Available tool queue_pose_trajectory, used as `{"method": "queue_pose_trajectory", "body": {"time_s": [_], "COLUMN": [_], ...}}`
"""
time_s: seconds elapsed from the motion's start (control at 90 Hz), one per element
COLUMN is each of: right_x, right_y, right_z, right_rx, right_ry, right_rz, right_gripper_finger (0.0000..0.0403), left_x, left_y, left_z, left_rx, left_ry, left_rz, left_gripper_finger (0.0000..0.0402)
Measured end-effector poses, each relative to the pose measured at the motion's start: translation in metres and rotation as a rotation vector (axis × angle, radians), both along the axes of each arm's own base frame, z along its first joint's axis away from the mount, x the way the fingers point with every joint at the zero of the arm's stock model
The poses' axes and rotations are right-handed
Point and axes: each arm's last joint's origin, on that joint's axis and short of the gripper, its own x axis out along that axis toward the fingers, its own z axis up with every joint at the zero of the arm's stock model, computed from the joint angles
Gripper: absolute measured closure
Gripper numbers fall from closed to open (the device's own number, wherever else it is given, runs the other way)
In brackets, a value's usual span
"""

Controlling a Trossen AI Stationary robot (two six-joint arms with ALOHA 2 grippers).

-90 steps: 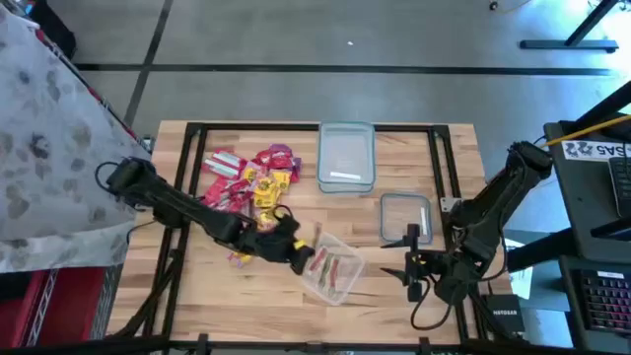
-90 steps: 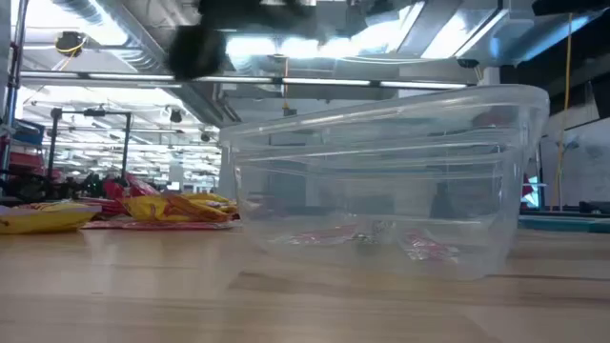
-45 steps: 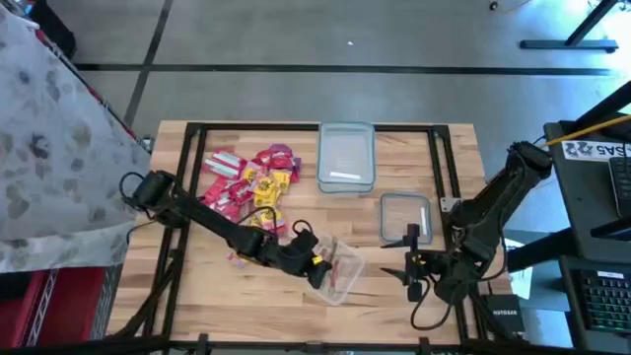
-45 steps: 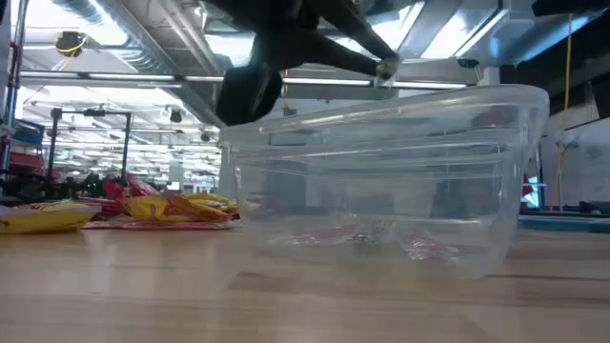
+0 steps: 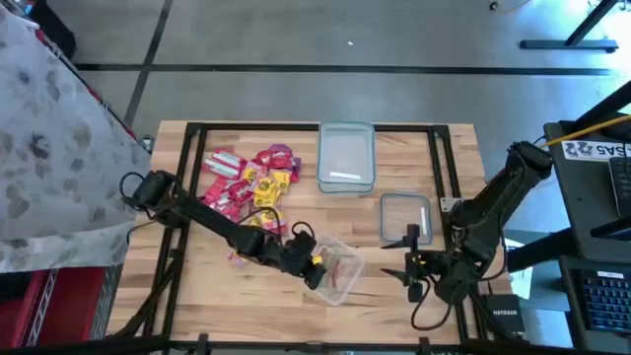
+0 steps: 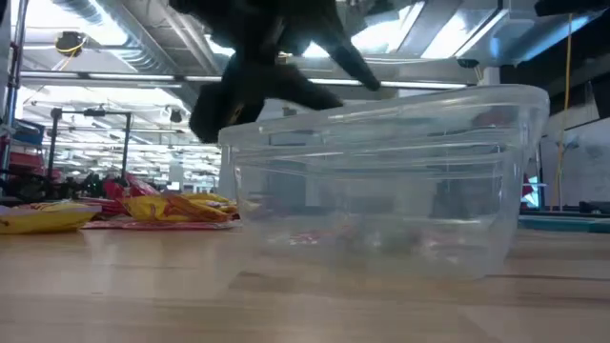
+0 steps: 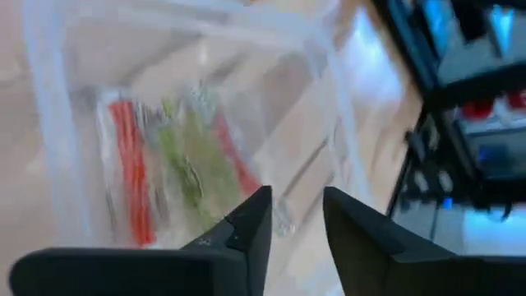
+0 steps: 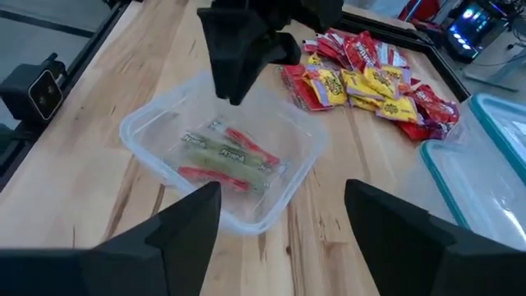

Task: Sort candy
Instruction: Put the red candy into the square transparent food container

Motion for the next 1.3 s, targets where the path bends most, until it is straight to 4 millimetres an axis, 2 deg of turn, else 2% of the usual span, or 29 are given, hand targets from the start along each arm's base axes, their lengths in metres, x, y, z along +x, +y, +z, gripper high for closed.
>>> {"method": "queue_pose_trajectory", "body": {"time_s": [0.167,0.322,0.467,0.589,0.722,0.844,1.067,1.189,1.3], "right_x": [0.000,0.000,0.000,0.000,0.000,0.000,0.000,0.000,0.000], "right_y": [0.000,0.000,0.000,0.000,0.000,0.000,0.000,0.000,0.000], "right_z": [0.000,0.000,0.000,0.000,0.000,0.000,0.000,0.000,0.000], "right_rx": [-0.001,-0.003,-0.003,-0.004,-0.005,-0.005,-0.005,-0.005,-0.006], "right_ry": [0.001,0.001,0.001,-0.001,-0.004,-0.004,-0.004,-0.004,-0.004], "right_rz": [0.000,0.000,0.000,-0.002,-0.005,-0.005,-0.005,-0.005,-0.006], "right_gripper_finger": [0.0155,0.0155,0.0155,0.0155,0.0155,0.0155,0.0155,0.0155,0.0155], "left_x": [-0.011,-0.037,-0.065,-0.079,-0.086,-0.088,-0.093,-0.096,-0.100], "left_y": [0.013,0.027,0.039,0.046,0.050,0.054,0.058,0.060,0.062], "left_z": [0.018,0.035,0.036,0.029,0.012,-0.001,-0.023,-0.033,-0.041], "left_rx": [-0.086,-0.026,0.107,0.302,0.471,0.492,0.559,0.582,0.573], "left_ry": [0.086,0.238,0.447,0.570,0.595,0.592,0.542,0.553,0.554], "left_rz": [-0.103,-0.098,-0.067,-0.106,-0.230,-0.253,-0.325,-0.311,-0.281], "left_gripper_finger": [0.0307,0.0317,0.0320,0.0320,0.0320,0.0309,0.0254,0.0230,0.0225]}}
